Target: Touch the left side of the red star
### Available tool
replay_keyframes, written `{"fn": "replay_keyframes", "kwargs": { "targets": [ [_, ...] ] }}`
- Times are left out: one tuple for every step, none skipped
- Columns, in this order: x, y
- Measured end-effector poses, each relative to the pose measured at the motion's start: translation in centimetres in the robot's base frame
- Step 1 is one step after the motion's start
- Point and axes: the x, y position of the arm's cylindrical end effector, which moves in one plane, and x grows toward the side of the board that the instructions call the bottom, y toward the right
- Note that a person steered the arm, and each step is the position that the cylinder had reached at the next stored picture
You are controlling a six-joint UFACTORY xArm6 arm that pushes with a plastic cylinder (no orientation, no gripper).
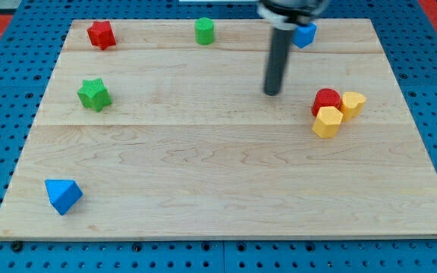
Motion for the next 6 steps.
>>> {"fn": "replay_keyframes", "kwargs": {
  "targets": [
    [-3.6,-10.0],
    [-9.8,-20.5],
    [-11.0,-30.4],
    [-9.2,-34.0],
    [-9.9,-35.1],
    [-14.7,-33.0]
  ]
}}
